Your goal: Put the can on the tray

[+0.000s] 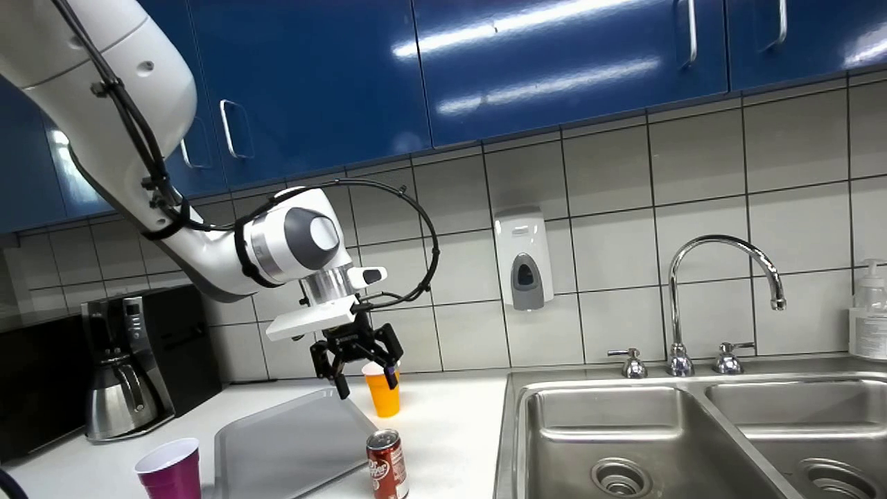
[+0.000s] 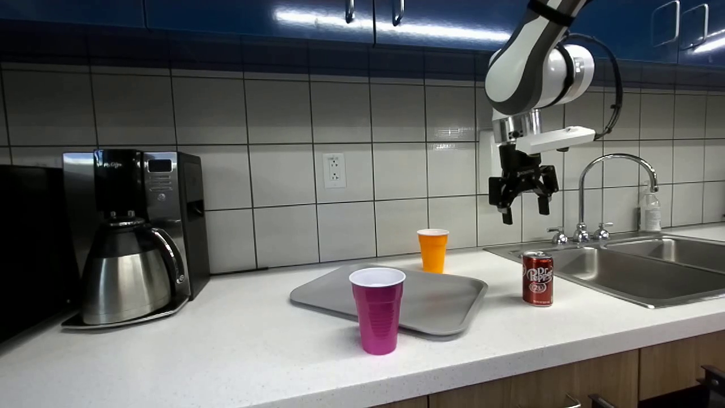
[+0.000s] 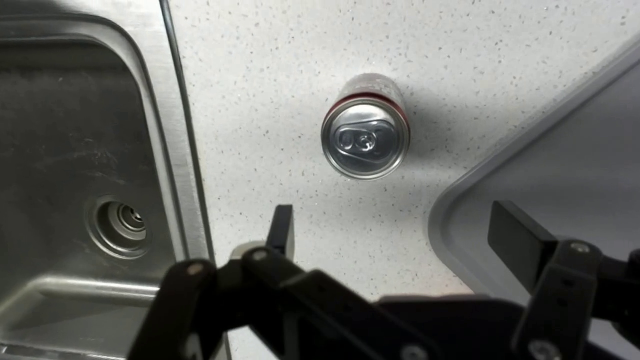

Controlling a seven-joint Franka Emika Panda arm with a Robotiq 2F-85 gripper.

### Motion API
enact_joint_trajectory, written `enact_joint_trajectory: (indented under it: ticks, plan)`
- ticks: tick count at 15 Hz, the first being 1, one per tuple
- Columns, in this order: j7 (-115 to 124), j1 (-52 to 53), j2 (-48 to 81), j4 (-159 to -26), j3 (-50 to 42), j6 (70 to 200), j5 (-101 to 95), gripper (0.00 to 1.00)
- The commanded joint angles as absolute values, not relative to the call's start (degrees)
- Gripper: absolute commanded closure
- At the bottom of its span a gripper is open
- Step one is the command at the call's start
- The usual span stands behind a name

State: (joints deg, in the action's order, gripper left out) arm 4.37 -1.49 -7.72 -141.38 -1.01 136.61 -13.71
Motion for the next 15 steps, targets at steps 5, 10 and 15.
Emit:
enact_joint_trajectory:
  ticks: [5, 10, 15]
  plan:
    - [5.97, -2.21, -2.80, -141.20, -1.86, 139.71, -13.29, 0.00]
    - [6.73, -2.21, -0.33, -141.22, -2.47, 140.37, -14.01, 0.00]
    - [7.33, -2.17, 1.76, -141.18, -3.19, 140.52, -14.43, 0.00]
